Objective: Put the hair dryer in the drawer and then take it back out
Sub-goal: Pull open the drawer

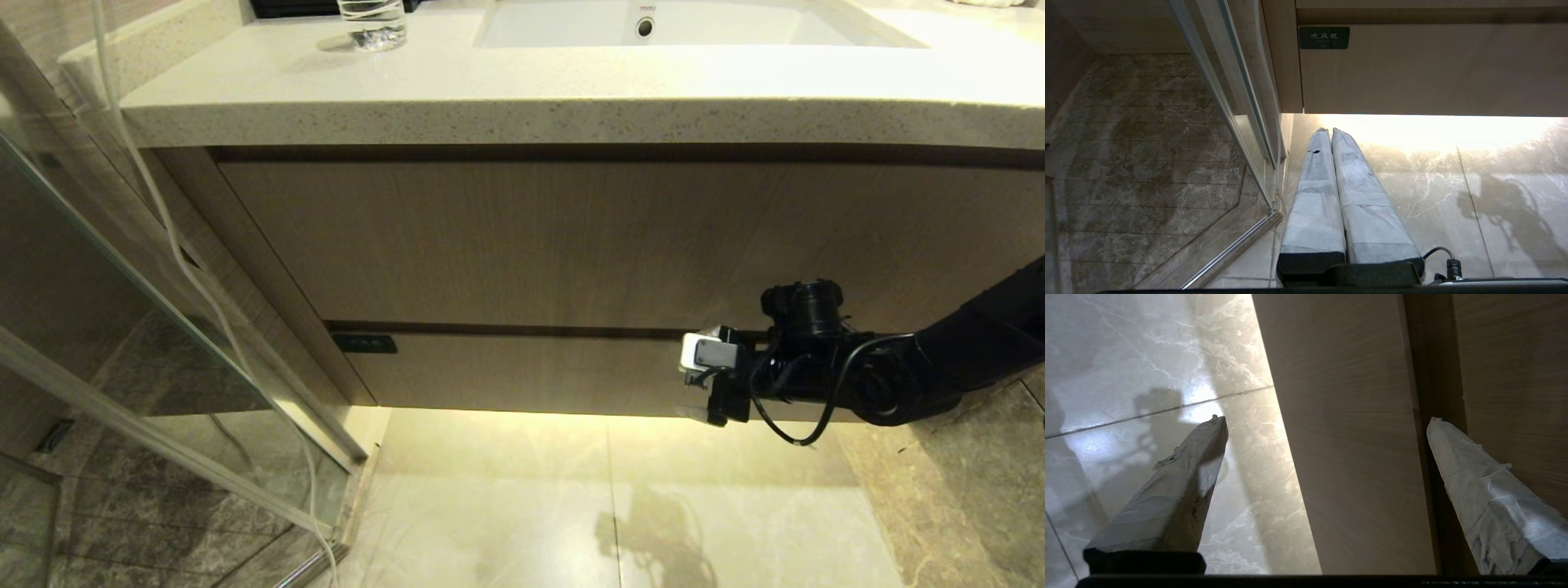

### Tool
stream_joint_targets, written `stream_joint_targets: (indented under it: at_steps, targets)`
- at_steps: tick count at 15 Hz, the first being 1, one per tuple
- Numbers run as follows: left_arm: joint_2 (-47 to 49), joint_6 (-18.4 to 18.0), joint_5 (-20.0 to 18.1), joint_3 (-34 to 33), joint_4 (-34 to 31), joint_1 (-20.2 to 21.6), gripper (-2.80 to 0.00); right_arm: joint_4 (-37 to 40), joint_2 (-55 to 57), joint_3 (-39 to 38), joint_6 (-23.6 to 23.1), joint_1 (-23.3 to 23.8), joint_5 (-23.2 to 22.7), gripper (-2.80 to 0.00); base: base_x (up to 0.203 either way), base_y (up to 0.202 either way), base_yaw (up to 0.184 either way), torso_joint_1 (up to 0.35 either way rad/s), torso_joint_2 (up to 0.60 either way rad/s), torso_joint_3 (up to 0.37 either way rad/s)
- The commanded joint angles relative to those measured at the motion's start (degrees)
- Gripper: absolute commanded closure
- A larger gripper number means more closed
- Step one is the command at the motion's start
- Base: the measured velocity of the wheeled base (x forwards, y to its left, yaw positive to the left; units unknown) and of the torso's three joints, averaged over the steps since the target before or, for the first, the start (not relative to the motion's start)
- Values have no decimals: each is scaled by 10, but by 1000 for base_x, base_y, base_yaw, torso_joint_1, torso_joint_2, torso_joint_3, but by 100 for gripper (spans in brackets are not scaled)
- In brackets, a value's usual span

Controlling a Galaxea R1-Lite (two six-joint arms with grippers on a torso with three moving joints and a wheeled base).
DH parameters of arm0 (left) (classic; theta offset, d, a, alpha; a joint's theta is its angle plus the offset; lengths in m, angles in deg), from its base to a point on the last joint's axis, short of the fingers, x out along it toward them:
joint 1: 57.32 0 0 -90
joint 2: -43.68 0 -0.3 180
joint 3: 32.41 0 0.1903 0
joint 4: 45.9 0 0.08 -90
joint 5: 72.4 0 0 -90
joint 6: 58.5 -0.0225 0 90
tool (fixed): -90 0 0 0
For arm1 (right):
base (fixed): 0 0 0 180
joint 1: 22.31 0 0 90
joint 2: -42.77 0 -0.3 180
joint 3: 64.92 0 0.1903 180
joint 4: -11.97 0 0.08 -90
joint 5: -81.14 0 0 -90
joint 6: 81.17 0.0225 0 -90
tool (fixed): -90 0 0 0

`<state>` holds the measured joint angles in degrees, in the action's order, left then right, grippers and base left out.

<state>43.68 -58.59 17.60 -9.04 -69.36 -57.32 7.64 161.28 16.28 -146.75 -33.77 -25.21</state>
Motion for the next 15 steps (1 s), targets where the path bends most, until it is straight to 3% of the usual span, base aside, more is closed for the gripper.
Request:
stream_joint_targets:
  at_steps: [1, 15]
  targets:
    - [0, 0, 0, 0, 0, 0, 0, -14, 19, 9, -3, -3, -1, -280, 0, 0, 0, 0, 0, 0]
    - [0, 0, 0, 0, 0, 0, 0, -94, 90, 52, 21, -4, 0, -280, 0, 0, 0, 0, 0, 0]
